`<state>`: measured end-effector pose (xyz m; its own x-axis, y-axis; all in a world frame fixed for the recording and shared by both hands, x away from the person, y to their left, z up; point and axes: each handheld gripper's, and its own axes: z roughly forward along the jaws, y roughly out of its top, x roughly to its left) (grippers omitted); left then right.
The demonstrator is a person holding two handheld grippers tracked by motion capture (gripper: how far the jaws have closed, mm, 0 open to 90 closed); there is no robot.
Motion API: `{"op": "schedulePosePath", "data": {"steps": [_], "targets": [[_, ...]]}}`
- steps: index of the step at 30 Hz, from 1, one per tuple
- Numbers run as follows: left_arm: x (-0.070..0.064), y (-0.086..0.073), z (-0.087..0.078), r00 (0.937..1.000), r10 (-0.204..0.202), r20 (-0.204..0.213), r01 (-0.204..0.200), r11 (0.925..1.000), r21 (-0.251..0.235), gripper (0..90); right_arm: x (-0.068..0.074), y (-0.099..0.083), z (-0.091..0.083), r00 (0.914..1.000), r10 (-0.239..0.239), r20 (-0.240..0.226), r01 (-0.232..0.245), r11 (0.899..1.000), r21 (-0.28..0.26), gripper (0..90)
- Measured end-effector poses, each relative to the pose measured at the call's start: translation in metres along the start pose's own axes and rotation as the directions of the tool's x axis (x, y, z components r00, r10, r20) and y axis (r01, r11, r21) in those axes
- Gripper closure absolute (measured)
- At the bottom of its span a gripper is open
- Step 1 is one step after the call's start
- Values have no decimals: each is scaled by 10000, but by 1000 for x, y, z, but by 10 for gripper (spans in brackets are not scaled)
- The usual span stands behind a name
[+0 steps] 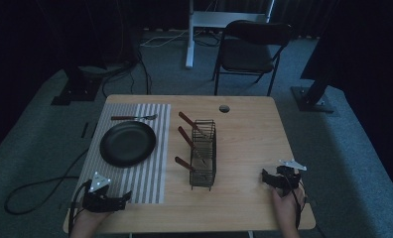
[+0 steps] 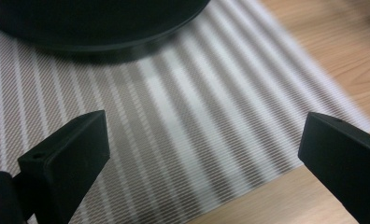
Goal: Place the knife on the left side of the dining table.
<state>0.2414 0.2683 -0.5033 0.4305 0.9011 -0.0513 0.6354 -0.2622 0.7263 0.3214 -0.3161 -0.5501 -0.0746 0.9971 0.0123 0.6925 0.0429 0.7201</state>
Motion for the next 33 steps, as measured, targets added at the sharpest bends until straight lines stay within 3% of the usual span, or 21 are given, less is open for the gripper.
{"op": "schedulePosePath", "data": {"steps": [7, 12, 16, 33], "targets": [[-15, 18, -6, 9984, 534, 188, -529, 9983, -252, 27, 0, 0, 0, 10000, 5, -1, -5, 10000, 3, 119], [-23, 26, -8, 9971, 614, 453, -593, 9971, -467, 27, 0, 0, 0, 10000, 6, 1, -6, 10000, 3, 120], [-36, 34, -9, 9931, 932, 705, -892, 9944, -573, 27, 0, 0, 0, 10000, 6, -1, -6, 10000, 3, 119], [-72, 63, -13, 9796, 1508, 1329, -1372, 9848, -1061, 28, 0, 0, 0, 10000, 6, 0, -6, 10000, 2, 119]]}}
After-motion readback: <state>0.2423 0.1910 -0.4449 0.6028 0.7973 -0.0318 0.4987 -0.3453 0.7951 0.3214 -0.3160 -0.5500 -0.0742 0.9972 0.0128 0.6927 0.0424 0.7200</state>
